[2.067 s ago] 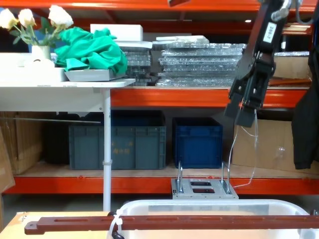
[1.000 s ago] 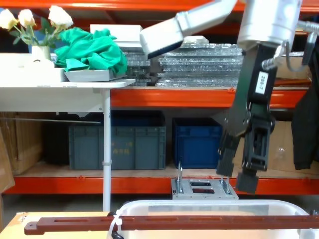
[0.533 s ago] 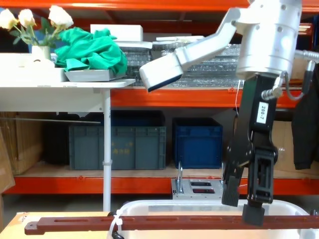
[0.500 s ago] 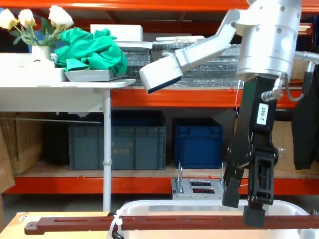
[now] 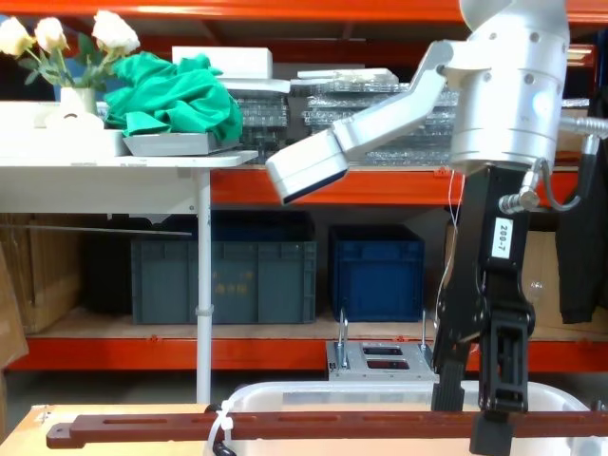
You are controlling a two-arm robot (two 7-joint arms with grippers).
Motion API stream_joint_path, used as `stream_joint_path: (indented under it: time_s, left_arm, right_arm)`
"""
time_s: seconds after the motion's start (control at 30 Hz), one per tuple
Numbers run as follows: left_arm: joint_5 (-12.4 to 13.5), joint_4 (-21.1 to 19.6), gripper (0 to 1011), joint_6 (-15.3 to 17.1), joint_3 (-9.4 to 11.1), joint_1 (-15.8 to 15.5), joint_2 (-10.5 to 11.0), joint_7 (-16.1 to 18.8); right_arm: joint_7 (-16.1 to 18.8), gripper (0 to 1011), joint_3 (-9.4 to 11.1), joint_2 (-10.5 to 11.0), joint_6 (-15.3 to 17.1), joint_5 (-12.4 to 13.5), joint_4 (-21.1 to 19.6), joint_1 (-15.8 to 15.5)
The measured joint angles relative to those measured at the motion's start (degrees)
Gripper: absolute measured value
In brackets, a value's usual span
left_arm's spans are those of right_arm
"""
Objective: Use one hand to grasp the basket and place it at the designated location.
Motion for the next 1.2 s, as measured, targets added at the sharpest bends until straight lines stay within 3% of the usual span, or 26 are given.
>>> stream_joint_path:
  time_s: [1.2]
  left_arm:
    - [0.0, 0.0, 0, 0.0, 0.0, 0.0, 0.0, 0.0]
  right_arm:
    - [0.48, 1000, -1.07, -2.29, -0.63, -0.28, 1.79, -2.69]
